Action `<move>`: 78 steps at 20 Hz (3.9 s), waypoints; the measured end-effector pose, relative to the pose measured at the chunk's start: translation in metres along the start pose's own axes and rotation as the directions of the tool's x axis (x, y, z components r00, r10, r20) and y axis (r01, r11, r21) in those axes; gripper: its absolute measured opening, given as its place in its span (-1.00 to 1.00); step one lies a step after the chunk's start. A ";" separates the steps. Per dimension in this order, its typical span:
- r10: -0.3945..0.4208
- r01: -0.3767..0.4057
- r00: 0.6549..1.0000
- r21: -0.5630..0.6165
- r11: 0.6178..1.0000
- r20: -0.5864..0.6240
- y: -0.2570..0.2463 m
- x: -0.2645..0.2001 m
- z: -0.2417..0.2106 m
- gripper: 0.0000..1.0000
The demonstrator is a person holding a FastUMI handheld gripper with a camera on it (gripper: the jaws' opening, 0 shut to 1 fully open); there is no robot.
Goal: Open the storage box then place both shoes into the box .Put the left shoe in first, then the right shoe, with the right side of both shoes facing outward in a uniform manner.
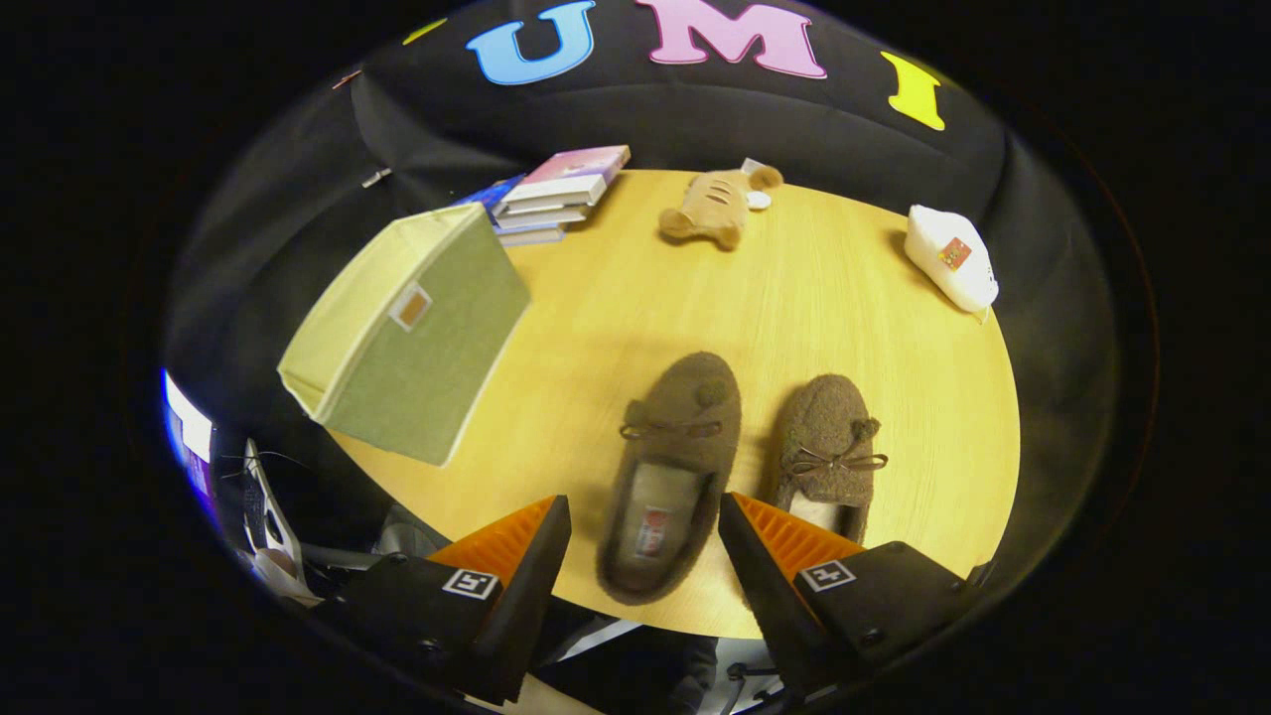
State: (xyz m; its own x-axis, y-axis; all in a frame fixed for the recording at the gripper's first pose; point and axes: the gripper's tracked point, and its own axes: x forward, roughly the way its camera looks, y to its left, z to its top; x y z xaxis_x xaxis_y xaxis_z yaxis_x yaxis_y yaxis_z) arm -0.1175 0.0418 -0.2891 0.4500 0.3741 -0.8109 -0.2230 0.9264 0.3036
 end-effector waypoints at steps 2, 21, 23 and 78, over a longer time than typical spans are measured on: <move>-0.025 0.026 0.999 0.018 0.999 -0.020 -0.010 0.020 -0.002 0.77; -0.110 0.131 0.989 0.234 0.963 -0.099 -0.043 0.066 -0.004 -0.89; -0.115 0.136 0.989 0.251 0.958 -0.098 -0.041 0.056 0.000 -0.89; 0.228 -0.192 0.972 0.380 0.905 -0.051 0.346 0.063 0.171 0.57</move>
State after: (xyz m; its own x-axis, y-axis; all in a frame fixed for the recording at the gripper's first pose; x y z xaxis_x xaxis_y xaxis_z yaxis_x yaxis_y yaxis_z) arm -0.0183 0.3936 -0.1489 0.3423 0.5723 -0.7452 0.0403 0.7834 0.6202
